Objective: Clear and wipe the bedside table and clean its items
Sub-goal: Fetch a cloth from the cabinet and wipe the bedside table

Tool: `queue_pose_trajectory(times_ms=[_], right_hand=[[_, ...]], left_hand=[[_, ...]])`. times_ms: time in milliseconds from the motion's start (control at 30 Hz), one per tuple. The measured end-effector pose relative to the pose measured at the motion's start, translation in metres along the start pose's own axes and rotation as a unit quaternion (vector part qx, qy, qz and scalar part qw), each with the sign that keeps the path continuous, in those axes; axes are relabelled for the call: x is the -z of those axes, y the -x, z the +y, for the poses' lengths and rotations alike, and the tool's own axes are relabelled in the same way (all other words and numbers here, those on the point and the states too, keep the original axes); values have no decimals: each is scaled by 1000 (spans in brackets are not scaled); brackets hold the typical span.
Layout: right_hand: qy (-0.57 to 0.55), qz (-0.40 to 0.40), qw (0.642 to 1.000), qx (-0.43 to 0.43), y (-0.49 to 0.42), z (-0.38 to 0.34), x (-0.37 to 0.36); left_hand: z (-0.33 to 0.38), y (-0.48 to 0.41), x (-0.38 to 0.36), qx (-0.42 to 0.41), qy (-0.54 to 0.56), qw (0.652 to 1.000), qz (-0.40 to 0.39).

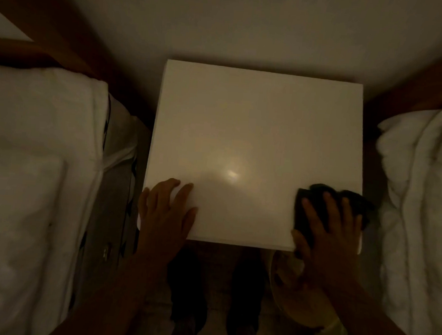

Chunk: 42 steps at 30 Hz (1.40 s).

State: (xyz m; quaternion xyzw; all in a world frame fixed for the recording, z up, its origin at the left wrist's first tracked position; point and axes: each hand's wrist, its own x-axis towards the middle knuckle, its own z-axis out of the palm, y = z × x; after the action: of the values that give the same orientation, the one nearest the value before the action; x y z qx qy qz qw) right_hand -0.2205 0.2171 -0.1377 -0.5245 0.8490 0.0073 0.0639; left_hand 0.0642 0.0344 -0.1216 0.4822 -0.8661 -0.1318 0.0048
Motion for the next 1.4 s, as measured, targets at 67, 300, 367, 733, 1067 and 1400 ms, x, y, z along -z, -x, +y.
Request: queue_pose_trajectory(times_ms=[67, 300, 367, 733, 1067, 1400], right_hand=[[14, -14, 998, -51, 2, 11, 6], [-46, 18, 991, -122, -7, -63, 3], [-52, 22, 996, -73, -7, -102, -2], [-87, 82, 972, 202, -6, -172, -14], [-34, -42, 985, 167, 27, 31, 10], [-182, -65, 981, -9, 83, 55, 37]], left_hand=[[1, 1, -2, 2, -3, 1000, -7], [-2, 1, -14, 2, -35, 999, -14], [-3, 1, -15, 2, -31, 999, -10], [-8, 1, -17, -12, -34, 999, -7], [25, 10, -21, 134, -42, 989, -52], [60, 41, -24, 162, -35, 981, -98]])
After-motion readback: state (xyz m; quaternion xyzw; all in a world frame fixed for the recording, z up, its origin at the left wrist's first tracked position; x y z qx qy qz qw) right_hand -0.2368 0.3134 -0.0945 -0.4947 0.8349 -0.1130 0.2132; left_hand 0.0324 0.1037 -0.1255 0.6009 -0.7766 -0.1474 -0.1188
